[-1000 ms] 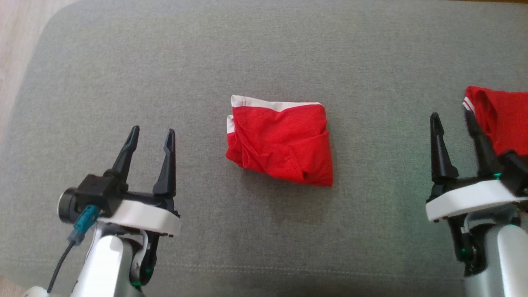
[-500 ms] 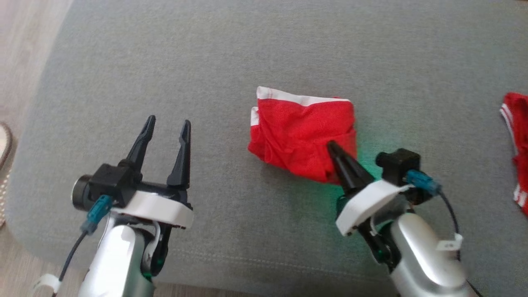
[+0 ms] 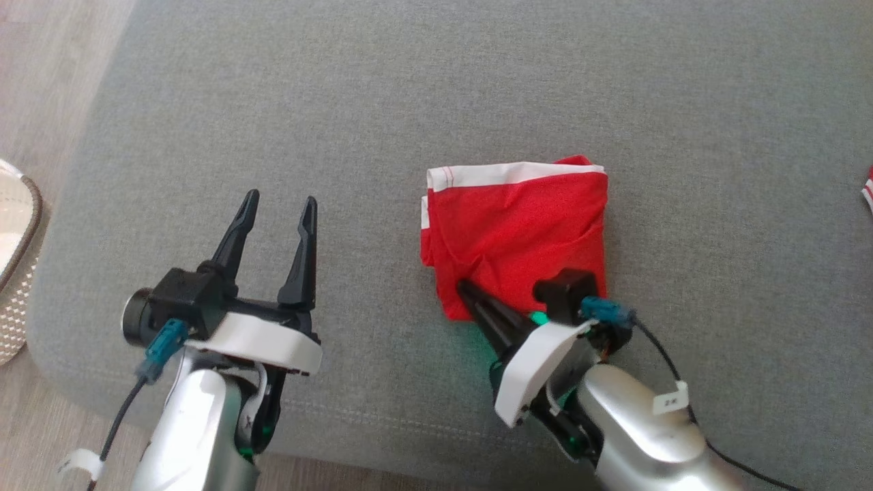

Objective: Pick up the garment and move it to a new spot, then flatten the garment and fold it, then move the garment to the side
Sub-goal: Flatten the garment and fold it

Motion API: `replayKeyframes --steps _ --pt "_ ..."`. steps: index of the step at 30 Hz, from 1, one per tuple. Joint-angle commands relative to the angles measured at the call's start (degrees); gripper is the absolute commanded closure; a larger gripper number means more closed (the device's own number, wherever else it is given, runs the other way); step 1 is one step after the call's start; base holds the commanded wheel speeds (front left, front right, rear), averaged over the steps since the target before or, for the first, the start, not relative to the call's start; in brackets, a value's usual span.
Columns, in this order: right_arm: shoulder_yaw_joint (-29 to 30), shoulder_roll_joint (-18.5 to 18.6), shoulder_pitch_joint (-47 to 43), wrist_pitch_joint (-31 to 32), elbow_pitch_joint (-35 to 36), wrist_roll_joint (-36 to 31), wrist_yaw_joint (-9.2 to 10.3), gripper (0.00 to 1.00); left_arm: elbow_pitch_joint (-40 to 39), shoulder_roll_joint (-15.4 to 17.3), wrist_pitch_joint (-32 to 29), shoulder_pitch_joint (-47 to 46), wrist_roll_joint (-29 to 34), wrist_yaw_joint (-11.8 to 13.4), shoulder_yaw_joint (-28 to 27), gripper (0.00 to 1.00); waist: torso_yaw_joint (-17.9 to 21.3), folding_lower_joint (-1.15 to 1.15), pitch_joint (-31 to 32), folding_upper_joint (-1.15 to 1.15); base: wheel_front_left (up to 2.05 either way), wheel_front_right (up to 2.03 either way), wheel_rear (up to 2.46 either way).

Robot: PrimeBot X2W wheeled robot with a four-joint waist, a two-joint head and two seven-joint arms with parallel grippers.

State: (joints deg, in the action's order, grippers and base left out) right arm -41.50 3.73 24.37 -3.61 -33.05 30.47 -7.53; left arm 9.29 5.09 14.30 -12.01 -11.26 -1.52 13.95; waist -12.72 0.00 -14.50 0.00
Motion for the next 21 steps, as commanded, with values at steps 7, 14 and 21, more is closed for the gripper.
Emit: replayKeyframes --steps 7,14,21 --pt "-6.3 -0.8 3.3 -3.0 2.4 4.4 0.04 1.0 -1.9 0.9 0.7 -1.6 -0.2 0.6 -2.8 0.0 1.9 0.0 1.0 0.0 0.0 0.0 0.0" --pt "1.8 -0.1 3.7 -7.8 4.6 1.9 0.04 1.0 -2.1 1.3 0.7 -0.7 0.1 0.9 -3.1 0.0 4.2 0.0 2.6 0.0 0.0 0.0 0.0" --pt "14.9 1.5 0.2 -8.9 11.6 -3.8 0.04 1.0 -2.5 2.1 0.7 0.0 0.3 1.2 -3.2 0.0 6.4 0.0 3.8 0.0 0.0 0.0 0.0"
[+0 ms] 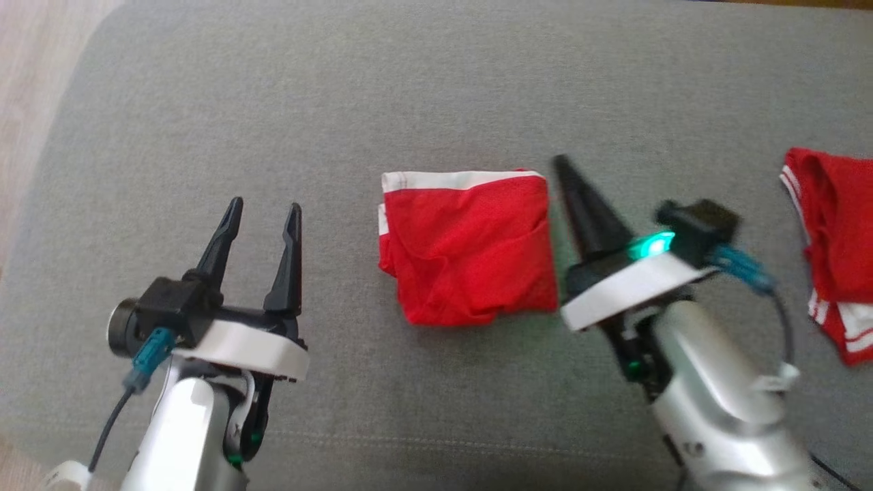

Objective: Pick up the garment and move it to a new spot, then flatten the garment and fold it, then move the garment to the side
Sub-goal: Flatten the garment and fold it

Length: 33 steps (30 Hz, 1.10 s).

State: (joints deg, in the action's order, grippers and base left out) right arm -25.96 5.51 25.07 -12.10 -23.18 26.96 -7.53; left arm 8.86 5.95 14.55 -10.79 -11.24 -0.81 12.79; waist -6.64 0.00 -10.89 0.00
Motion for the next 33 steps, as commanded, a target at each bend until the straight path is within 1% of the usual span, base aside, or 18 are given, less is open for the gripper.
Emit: replayKeyframes --steps 1,5,6,7,9,10,11,12,13,14,23,28,33 --pt "1.5 -0.1 -1.2 -0.3 3.0 -1.4 0.04 1.0 -2.2 1.4 0.4 -1.1 0.3 0.5 -2.1 0.0 0.7 0.0 0.3 0.0 0.0 0.0 0.0" --pt "10.3 0.3 -4.6 1.2 8.5 -6.7 0.04 1.0 -2.7 1.8 0.3 -0.9 0.4 0.8 -1.9 0.0 1.6 0.0 0.6 0.0 0.0 0.0 0.0" --pt "10.3 0.3 -4.6 1.2 8.5 -6.7 0.04 1.0 -2.7 1.8 0.3 -0.9 0.4 0.8 -1.9 0.0 1.6 0.0 0.6 0.0 0.0 0.0 0.0" --pt "14.3 0.2 -6.7 2.6 11.4 -9.5 0.04 1.0 -2.9 2.0 0.2 -0.9 0.4 1.0 -1.9 0.0 1.9 0.0 0.8 0.0 0.0 0.0 0.0" --pt "17.8 0.0 -8.9 4.0 14.4 -11.7 0.04 1.0 -3.1 2.2 0.1 -0.7 0.4 1.0 -1.9 0.0 2.2 0.0 1.0 0.0 0.0 0.0 0.0" --pt "19.4 -0.2 -10.0 4.8 15.8 -12.9 0.04 0.95 -3.1 2.3 0.0 -0.6 0.4 1.1 -1.9 0.0 2.4 0.0 1.1 0.0 0.0 0.0 0.0" --pt "19.4 -0.2 -10.0 4.8 15.8 -12.9 0.04 0.95 -3.1 2.3 0.0 -0.6 0.4 1.1 -1.9 0.0 2.4 0.0 1.1 0.0 0.0 0.0 0.0" --pt "20.7 -0.4 -11.1 5.5 17.2 -13.7 0.04 0.69 -3.2 2.4 0.0 -0.5 0.4 1.1 -1.8 0.0 2.5 0.0 1.3 0.0 0.0 0.0 0.0" --pt "21.8 -0.6 -12.2 6.2 18.5 -14.4 0.04 0.27 -3.3 2.5 -0.1 -0.4 0.4 1.2 -1.8 0.0 2.6 0.0 1.4 0.0 0.0 0.0 0.0" --pt "22.6 -0.8 -13.2 6.8 19.7 -15.1 0.04 0.0 -3.3 2.6 -0.1 -0.3 0.4 1.2 -1.8 0.0 2.8 0.0 1.5 0.0 0.0 0.0 0.0" --pt "26.4 -1.4 -21.0 11.0 28.0 -18.8 0.04 0.0 -3.6 3.7 -0.6 1.7 0.3 1.7 -1.7 0.0 3.9 0.0 3.5 0.0 0.0 0.0 0.0" --pt "26.7 -1.2 -24.8 12.9 30.8 -19.0 0.04 0.0 -4.2 4.2 -1.1 3.5 0.3 2.1 -1.4 0.0 4.2 0.0 5.1 0.0 0.0 0.0 0.0" --pt "26.9 -1.5 -26.2 13.8 32.0 -18.8 0.04 0.0 -4.7 4.5 -1.6 4.4 0.1 2.3 -1.1 0.0 4.2 0.0 5.6 0.0 0.0 0.0 0.0"
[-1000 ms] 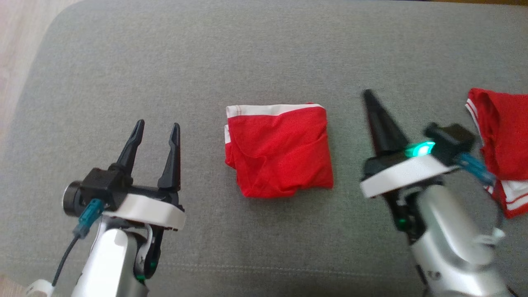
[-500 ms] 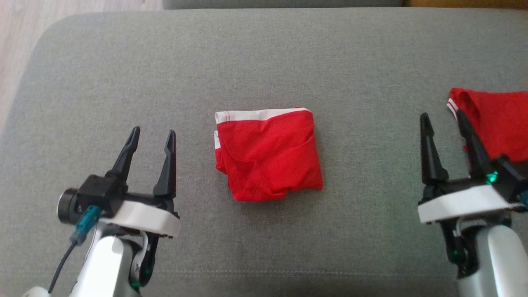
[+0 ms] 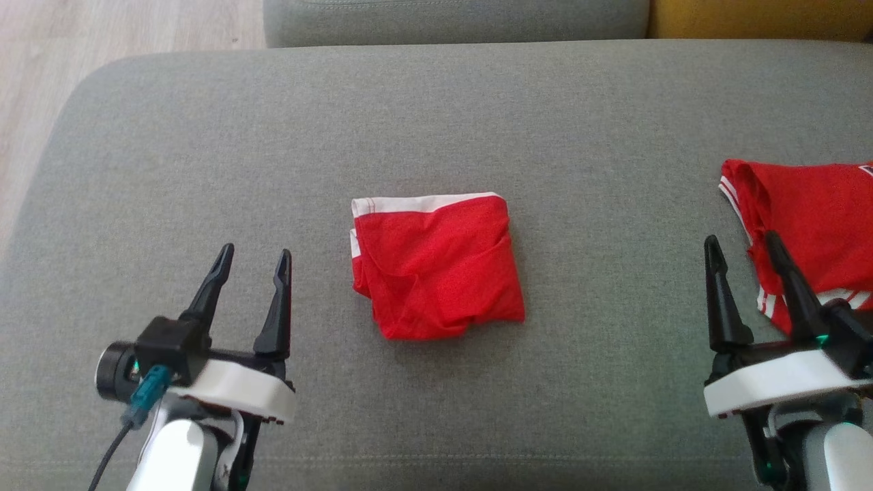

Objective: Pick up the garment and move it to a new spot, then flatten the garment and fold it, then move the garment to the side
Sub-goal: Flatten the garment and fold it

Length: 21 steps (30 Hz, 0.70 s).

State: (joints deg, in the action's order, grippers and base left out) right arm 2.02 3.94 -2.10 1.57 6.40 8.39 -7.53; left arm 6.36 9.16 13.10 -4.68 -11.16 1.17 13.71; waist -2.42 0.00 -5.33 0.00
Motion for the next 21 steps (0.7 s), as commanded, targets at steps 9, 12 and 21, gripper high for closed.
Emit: replayKeyframes --steps 9,12,21 --pt "-1.0 -0.1 0.9 0.9 2.8 0.2 0.04 0.0 -2.6 1.6 -0.5 -1.4 -0.4 0.7 -1.7 0.0 -0.3 0.0 -0.3 0.0 0.0 0.0 0.0" --pt "-0.9 -0.1 1.1 1.0 2.7 0.3 0.04 0.0 -2.7 1.6 -0.5 -1.6 -0.5 0.7 -1.5 0.0 -0.5 0.0 -0.5 0.0 0.0 0.0 0.0" --pt "-1.2 0.0 2.4 1.2 2.0 0.4 0.04 0.0 -2.8 1.8 -0.4 -2.4 -0.7 0.9 -1.1 0.0 -1.2 0.0 -1.4 0.0 0.0 0.0 0.0"
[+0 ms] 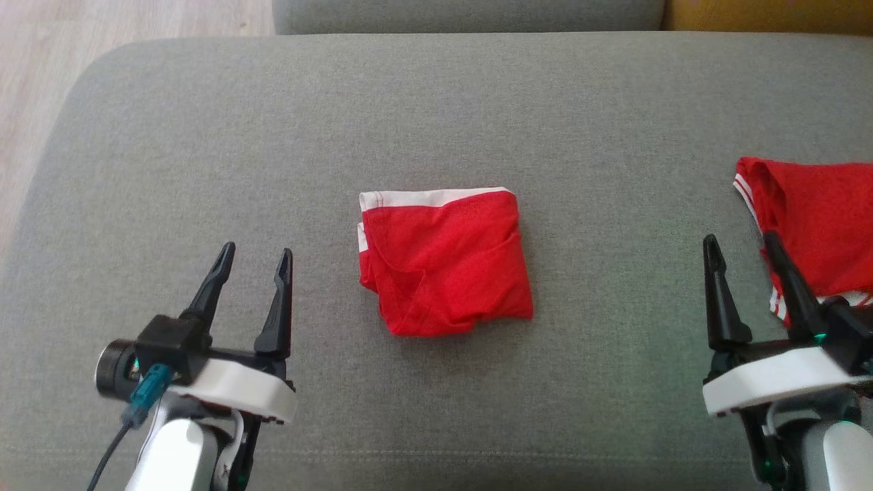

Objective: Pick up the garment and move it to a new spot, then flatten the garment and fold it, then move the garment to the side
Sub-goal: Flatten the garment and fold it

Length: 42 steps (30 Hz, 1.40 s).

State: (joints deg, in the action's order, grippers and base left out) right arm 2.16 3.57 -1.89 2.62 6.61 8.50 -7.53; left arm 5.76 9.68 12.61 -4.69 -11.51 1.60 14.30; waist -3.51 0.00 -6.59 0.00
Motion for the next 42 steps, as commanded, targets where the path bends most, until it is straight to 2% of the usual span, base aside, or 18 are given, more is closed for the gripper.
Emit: replayKeyframes --steps 1,2,3,4,5,9,21,28,36,42 --pt "-1.3 0.4 2.2 0.1 1.8 0.3 0.04 0.0 -2.2 1.3 0.1 -2.3 -0.4 0.5 -1.7 0.0 -0.1 0.0 -0.2 0.0 0.0 0.0 0.0" --pt "-1.6 0.4 2.4 0.3 1.5 0.7 0.04 0.04 -2.2 1.3 0.1 -2.5 -0.4 0.5 -1.7 0.0 -0.3 0.0 -0.4 0.0 0.0 0.0 0.0" --pt "-2.2 0.3 3.2 0.6 0.6 1.6 0.04 0.9 -2.3 1.3 0.1 -3.0 -0.4 0.4 -1.5 0.0 -0.7 0.0 -0.9 0.0 0.0 0.0 0.0" --pt "-2.2 0.3 3.2 0.6 0.6 1.6 0.04 0.9 -2.3 1.3 0.1 -3.0 -0.4 0.4 -1.5 0.0 -0.7 0.0 -0.9 0.0 0.0 0.0 0.0" --pt "-2.6 0.3 3.7 0.8 -0.1 2.2 0.04 1.0 -2.2 1.2 0.2 -3.2 -0.5 0.4 -1.4 0.0 -0.9 0.0 -1.2 0.0 0.0 0.0 0.0" --pt "-6.9 0.3 6.5 0.5 -3.7 3.3 0.04 1.0 -2.2 1.0 0.4 -4.3 -0.5 0.3 -1.1 0.0 -1.9 0.0 -2.4 0.0 0.0 0.0 0.0" --pt "-33.0 0.6 21.3 1.4 -24.1 9.7 0.04 1.0 -0.7 -0.1 1.6 -7.4 -0.9 -0.2 -0.3 0.0 -4.9 0.0 -6.0 0.0 0.0 0.0 0.0" --pt "-40.5 1.0 27.5 0.9 -35.1 14.2 0.04 1.0 0.4 -0.9 2.1 -8.2 -1.2 -0.3 -0.1 0.0 -6.3 0.0 -6.6 0.0 0.0 0.0 0.0" --pt "-48.6 1.3 30.9 0.2 -39.1 20.8 0.04 1.0 0.7 -1.1 2.3 -8.2 -1.2 -0.3 -0.4 0.0 -6.5 0.0 -7.0 0.0 0.0 0.0 0.0" --pt "-56.0 2.5 32.6 0.5 -39.6 24.9 0.04 1.0 0.8 -1.2 2.4 -8.5 -1.1 -0.3 -0.5 0.0 -6.3 0.0 -7.2 0.0 0.0 0.0 0.0"
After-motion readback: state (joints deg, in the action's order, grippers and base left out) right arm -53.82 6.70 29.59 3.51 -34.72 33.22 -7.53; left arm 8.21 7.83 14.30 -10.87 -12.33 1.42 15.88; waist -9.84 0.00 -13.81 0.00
